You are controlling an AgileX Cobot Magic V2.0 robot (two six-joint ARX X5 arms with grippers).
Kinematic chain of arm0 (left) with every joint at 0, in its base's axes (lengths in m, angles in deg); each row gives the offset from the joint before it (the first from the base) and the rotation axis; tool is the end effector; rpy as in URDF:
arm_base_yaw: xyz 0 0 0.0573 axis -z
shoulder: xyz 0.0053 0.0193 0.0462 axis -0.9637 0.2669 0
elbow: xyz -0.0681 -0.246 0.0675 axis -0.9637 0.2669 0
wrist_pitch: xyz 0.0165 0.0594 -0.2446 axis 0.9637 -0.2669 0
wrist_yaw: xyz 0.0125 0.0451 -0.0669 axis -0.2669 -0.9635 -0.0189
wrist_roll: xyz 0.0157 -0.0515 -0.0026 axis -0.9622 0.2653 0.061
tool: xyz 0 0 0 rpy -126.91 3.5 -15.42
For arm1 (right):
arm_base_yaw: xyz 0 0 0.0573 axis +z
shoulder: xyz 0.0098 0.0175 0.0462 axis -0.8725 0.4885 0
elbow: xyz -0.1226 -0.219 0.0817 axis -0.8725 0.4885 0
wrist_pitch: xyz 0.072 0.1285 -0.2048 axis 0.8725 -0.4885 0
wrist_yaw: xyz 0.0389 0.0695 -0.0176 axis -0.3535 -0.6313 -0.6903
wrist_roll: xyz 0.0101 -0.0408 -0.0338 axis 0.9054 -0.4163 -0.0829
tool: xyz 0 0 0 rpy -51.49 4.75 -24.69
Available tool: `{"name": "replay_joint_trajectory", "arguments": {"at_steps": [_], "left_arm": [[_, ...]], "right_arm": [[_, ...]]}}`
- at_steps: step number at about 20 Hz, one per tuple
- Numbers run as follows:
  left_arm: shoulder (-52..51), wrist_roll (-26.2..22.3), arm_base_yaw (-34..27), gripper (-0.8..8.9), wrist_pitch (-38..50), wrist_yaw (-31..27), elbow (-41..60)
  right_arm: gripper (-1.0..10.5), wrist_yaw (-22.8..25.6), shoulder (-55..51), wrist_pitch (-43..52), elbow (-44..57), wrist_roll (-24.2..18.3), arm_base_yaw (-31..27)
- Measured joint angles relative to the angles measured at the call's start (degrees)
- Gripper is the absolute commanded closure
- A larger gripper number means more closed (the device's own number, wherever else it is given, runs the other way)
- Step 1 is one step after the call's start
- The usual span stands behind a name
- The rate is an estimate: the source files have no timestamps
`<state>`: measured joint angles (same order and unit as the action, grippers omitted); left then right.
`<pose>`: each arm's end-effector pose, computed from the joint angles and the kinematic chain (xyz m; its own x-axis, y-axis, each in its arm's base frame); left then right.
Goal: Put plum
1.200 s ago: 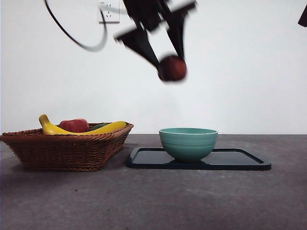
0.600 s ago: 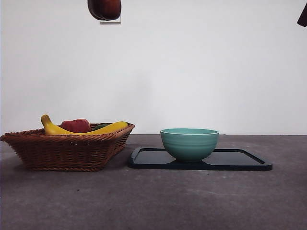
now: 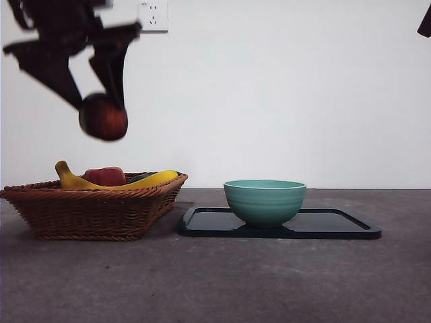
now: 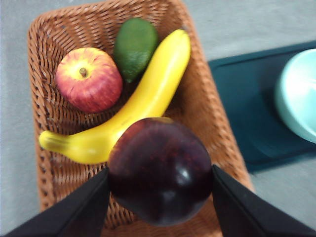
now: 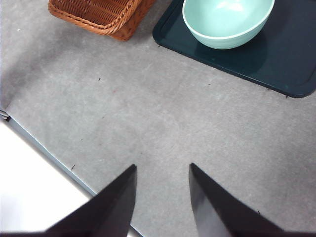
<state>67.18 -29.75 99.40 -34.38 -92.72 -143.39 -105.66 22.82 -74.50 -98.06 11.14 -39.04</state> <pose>0.2746 -0.1240 0.2959 0.6597 -0.1864 -0.7281 0.2524 0.9674 -0.0190 0.1094 0.0553 0.2988 0.4617 0.5912 -0.6613 -0.5182 0.7848 0.3398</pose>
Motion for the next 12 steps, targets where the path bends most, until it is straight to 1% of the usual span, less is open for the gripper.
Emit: {"name": "replay_joint_trajectory", "arguments": {"at_steps": [3,6,12], "left_arm": [[0.02,0.00,-0.66,5.73,6.84,0.02,6.32],[0.74,-0.11,-0.76,5.73,10.93,0.20,9.16],[7.74,-1.18,-0.74,5.73,13.66,2.08,10.05]], "right_arm": [[7.8,0.00,0.00,0.02,0.00,0.00,-0.02],[7.8,0.00,0.00,0.70,0.00,0.00,0.00],[7.8,0.00,0.00,1.42,0.00,0.00,0.00]]}}
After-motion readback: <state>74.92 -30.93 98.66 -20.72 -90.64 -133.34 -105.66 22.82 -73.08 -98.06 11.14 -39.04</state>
